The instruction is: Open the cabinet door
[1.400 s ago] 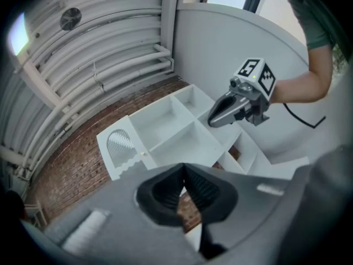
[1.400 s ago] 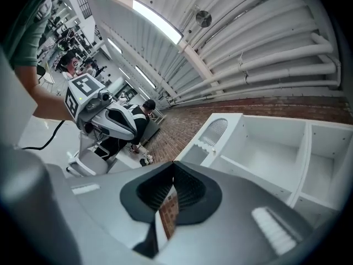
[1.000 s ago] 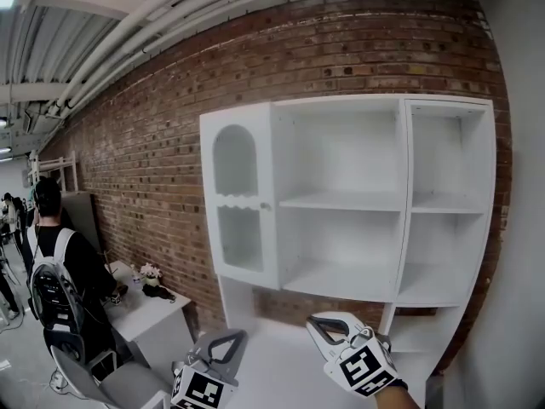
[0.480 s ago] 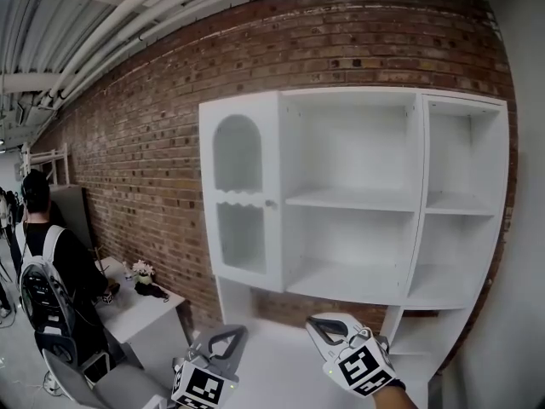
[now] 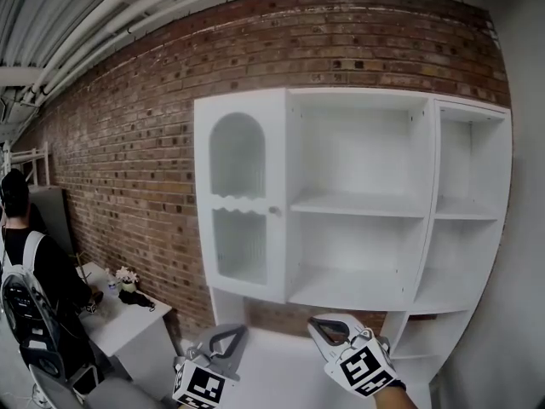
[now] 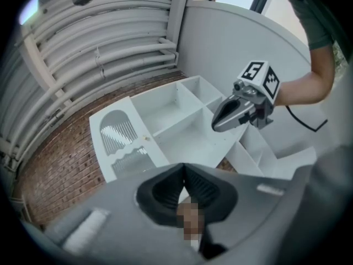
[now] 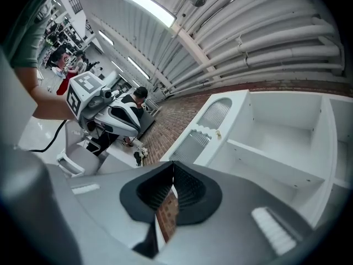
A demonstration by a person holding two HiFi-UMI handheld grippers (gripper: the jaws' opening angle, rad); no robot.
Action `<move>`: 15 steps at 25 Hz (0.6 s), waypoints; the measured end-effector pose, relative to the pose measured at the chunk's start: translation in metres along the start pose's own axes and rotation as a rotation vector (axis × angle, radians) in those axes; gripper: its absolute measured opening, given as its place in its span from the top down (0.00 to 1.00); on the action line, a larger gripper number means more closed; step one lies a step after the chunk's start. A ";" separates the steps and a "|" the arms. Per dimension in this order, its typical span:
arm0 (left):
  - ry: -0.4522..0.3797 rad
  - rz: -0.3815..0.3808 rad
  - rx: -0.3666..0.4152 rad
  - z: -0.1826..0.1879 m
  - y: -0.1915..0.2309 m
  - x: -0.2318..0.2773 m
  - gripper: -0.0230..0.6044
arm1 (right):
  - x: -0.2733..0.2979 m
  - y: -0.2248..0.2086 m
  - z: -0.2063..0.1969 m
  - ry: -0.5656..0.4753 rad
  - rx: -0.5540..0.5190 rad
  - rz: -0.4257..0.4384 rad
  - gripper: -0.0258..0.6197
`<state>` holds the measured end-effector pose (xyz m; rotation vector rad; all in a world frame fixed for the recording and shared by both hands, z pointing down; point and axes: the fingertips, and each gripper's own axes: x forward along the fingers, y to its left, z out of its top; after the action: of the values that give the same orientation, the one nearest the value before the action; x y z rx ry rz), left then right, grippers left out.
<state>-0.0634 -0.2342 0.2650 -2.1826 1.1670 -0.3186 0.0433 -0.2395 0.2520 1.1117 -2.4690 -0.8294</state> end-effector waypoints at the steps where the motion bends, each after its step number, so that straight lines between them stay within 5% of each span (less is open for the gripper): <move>1: -0.004 -0.005 -0.004 -0.004 0.003 0.002 0.96 | 0.004 0.000 -0.001 0.008 -0.001 -0.006 0.95; 15: 0.003 -0.052 -0.046 -0.050 0.012 0.041 0.96 | 0.052 -0.006 -0.034 0.055 0.040 -0.006 0.95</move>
<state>-0.0719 -0.2933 0.2924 -2.2557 1.1310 -0.3197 0.0293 -0.2951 0.2775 1.1404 -2.4480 -0.7441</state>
